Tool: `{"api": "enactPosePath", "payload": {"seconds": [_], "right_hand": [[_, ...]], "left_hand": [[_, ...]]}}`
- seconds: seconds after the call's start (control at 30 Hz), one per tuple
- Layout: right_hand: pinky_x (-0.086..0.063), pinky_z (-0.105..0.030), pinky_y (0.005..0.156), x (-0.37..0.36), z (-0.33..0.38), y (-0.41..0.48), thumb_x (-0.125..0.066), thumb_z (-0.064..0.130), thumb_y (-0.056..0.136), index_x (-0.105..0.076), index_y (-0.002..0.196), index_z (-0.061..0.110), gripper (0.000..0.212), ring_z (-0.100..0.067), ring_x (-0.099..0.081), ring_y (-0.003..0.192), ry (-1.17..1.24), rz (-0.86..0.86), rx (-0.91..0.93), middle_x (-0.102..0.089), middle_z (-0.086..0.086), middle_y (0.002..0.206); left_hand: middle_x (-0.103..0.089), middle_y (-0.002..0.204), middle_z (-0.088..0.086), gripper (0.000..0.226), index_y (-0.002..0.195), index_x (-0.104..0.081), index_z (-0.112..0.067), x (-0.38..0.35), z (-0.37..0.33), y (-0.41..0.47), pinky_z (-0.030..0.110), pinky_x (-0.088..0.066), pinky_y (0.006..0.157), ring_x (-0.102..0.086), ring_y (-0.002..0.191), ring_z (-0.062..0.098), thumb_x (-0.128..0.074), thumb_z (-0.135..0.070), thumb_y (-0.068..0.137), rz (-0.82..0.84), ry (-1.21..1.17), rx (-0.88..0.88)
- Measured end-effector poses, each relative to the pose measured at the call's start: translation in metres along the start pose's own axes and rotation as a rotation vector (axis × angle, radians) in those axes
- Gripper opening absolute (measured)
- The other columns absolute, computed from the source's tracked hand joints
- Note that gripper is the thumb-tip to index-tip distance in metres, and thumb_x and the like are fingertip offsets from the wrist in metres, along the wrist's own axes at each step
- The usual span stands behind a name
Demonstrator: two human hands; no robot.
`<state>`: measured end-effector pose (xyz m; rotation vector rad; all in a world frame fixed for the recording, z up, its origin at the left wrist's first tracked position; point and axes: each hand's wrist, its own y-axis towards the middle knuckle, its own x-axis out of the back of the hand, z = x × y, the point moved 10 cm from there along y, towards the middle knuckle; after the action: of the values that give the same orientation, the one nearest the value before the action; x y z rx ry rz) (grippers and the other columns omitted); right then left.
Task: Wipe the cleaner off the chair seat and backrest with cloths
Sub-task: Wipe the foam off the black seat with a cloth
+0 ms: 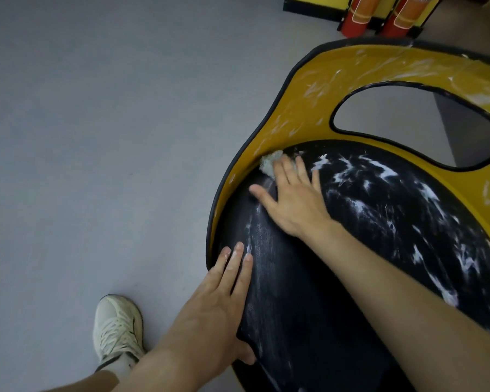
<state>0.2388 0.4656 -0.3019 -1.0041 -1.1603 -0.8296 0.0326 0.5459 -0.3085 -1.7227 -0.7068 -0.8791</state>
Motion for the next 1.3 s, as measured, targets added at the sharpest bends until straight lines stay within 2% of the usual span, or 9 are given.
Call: {"api": "enactPosePath", "payload": {"seconds": [0.1,0.27,0.47,0.6,0.87,0.97,1.07,1.2,1.3], "right_hand": [[0.007,-0.053,0.124,-0.007,0.027,-0.049,0.002,0.076,0.094,0.003,0.161,0.024,0.085,-0.019,0.019,0.153,0.027,0.034,0.109,0.010,0.004,0.168],[0.004,-0.052,0.124,-0.024,0.046,-0.138,0.000,0.066,0.101,0.005,0.161,0.025,0.073,-0.014,0.023,0.152,0.042,0.077,0.217,0.013,0.008,0.167],[0.003,-0.049,0.120,-0.046,0.049,-0.231,-0.004,0.063,0.103,-0.001,0.161,0.024,0.071,-0.014,0.020,0.153,0.086,0.108,0.214,0.010,0.008,0.168],[0.001,-0.053,0.121,-0.043,0.051,-0.217,-0.004,0.058,0.104,-0.002,0.161,0.023,0.066,-0.015,0.015,0.154,0.074,0.056,0.189,0.007,0.006,0.169],[0.010,-0.057,0.122,-0.018,0.070,-0.085,-0.011,0.052,0.106,0.002,0.161,0.023,0.064,-0.019,0.019,0.153,0.071,0.041,0.106,0.011,0.005,0.169],[0.008,-0.055,0.123,-0.023,0.074,-0.109,-0.010,0.050,0.106,0.003,0.161,0.024,0.063,-0.018,0.019,0.153,0.096,0.048,0.099,0.011,0.005,0.169],[0.002,-0.055,0.124,-0.036,0.073,-0.177,-0.010,0.049,0.106,0.000,0.162,0.024,0.062,-0.017,0.018,0.153,0.092,0.054,0.127,0.009,0.006,0.169],[-0.013,-0.055,0.118,-0.053,0.068,-0.241,-0.023,0.051,0.104,-0.018,0.160,0.021,0.064,-0.021,-0.006,0.156,0.041,0.060,0.110,-0.012,0.004,0.168],[-0.005,-0.055,0.120,-0.051,0.066,-0.215,-0.011,0.058,0.104,-0.016,0.161,0.022,0.067,-0.021,-0.001,0.156,0.028,0.090,0.103,-0.011,0.004,0.168]], "left_hand": [[0.061,0.134,0.012,0.136,0.135,0.047,-0.007,0.001,-0.002,0.000,0.035,0.038,0.100,0.055,0.128,0.028,-0.054,-0.080,0.080,-0.016,0.023,-0.012],[0.054,0.146,0.004,0.134,0.144,0.040,-0.015,-0.001,0.002,-0.004,0.031,0.023,0.116,0.050,0.136,0.020,-0.062,-0.073,0.079,-0.052,-0.135,-0.018],[0.046,0.154,-0.004,0.125,0.149,0.033,-0.022,-0.001,0.002,-0.026,0.021,0.016,0.116,0.039,0.142,0.010,-0.066,-0.062,0.085,-0.149,-0.298,0.031],[0.041,0.156,0.002,0.119,0.152,0.028,-0.014,0.003,-0.002,-0.031,0.021,0.014,0.116,0.031,0.147,0.012,-0.063,-0.058,0.090,-0.163,-0.304,0.059],[0.037,0.159,0.000,0.103,0.155,0.024,-0.016,0.003,0.004,-0.038,0.021,0.008,0.116,0.020,0.152,0.012,-0.054,-0.054,0.098,-0.092,-0.274,0.042],[0.031,0.163,0.002,0.099,0.157,0.020,-0.015,0.001,0.007,-0.034,0.023,0.000,0.120,0.012,0.154,0.015,-0.053,-0.048,0.100,-0.045,-0.231,0.037],[0.027,0.165,0.004,0.093,0.158,0.015,-0.012,0.003,0.010,-0.035,0.022,0.000,0.120,0.006,0.155,0.017,-0.052,-0.042,0.102,-0.052,-0.183,0.036],[0.020,0.164,0.020,0.075,0.154,0.015,0.004,0.008,-0.006,-0.041,0.036,0.012,0.121,0.018,0.153,0.031,-0.036,-0.022,0.106,-0.060,0.109,0.007],[0.017,0.164,0.024,0.078,0.154,0.015,0.005,0.009,-0.001,-0.040,0.041,-0.001,0.127,0.014,0.154,0.032,-0.040,-0.018,0.103,-0.033,0.160,0.058]]}}
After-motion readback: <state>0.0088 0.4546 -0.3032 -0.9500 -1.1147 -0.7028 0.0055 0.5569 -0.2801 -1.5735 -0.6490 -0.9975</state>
